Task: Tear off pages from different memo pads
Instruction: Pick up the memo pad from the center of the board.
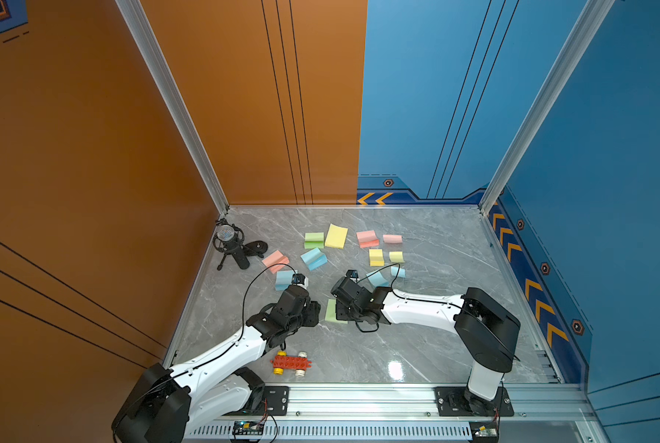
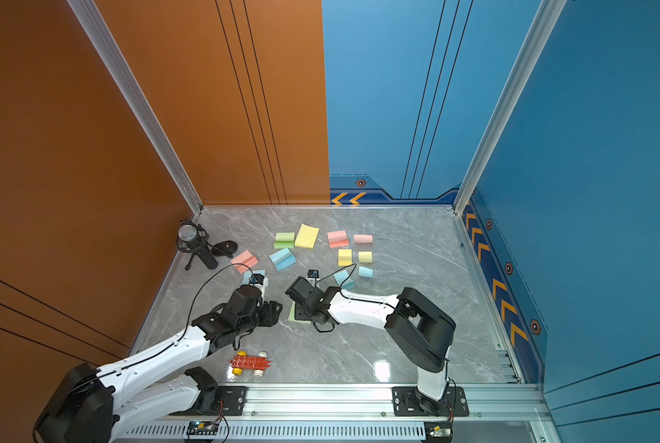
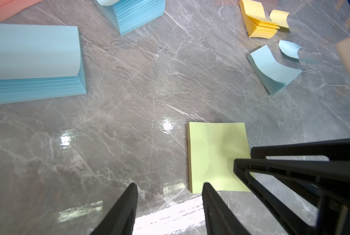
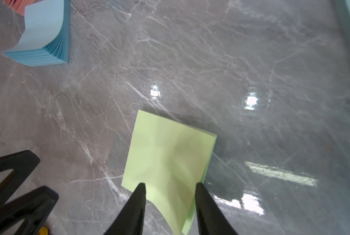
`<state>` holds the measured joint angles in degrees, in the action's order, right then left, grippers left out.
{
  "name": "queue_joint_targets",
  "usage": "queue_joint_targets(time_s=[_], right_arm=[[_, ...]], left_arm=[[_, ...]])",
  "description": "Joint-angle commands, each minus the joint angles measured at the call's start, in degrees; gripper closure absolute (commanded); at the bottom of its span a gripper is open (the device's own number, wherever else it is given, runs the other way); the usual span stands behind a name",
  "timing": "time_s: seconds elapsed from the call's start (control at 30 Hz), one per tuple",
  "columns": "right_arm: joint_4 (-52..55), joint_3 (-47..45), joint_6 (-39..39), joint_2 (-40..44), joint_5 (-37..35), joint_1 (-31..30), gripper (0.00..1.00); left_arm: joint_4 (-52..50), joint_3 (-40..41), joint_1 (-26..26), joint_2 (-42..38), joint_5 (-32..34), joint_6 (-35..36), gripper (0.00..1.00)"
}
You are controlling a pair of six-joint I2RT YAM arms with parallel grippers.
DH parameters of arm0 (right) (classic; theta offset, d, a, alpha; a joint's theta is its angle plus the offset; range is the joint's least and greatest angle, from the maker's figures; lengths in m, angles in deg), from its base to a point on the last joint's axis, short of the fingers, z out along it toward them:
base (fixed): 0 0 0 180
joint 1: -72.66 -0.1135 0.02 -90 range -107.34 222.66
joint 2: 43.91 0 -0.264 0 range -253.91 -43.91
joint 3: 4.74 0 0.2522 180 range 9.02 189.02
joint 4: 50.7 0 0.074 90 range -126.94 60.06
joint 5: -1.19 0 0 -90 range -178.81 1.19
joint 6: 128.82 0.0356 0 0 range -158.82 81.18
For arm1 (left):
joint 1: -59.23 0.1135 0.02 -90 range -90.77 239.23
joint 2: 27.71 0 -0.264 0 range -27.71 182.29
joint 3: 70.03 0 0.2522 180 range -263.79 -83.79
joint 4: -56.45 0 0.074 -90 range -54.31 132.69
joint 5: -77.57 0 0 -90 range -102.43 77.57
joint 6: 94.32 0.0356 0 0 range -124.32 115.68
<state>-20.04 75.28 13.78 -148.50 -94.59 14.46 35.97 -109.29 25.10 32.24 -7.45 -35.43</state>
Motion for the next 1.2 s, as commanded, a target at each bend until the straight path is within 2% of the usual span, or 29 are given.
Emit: queue_joint_targets(time_s=[0.0, 0.57, 1.07, 1.17], right_arm=[[-0.39, 1.24, 0.76, -1.15, 0.51, -0.34, 0.57], [-6.29, 0.7, 3.23, -1.8, 0.55, -0.82, 0.57], [-7.19, 0.86, 3.65, -4.65, 0.23, -0.96, 0.57], [-7.58, 0.8, 3.0, -4.78, 0.63, -0.88, 0.63]], left_arm=[[-1.17, 0.79, 0.56, -0.57, 0.3, -0.22, 0.45], [-1.1, 0.91, 0.64, -0.69, -0.04, -0.38, 0.45], [-1.1, 0.85, 0.64, -0.8, -0.41, -0.23, 0.45], [-1.1, 0.81, 0.64, -0.79, -0.4, -0.19, 0.45]])
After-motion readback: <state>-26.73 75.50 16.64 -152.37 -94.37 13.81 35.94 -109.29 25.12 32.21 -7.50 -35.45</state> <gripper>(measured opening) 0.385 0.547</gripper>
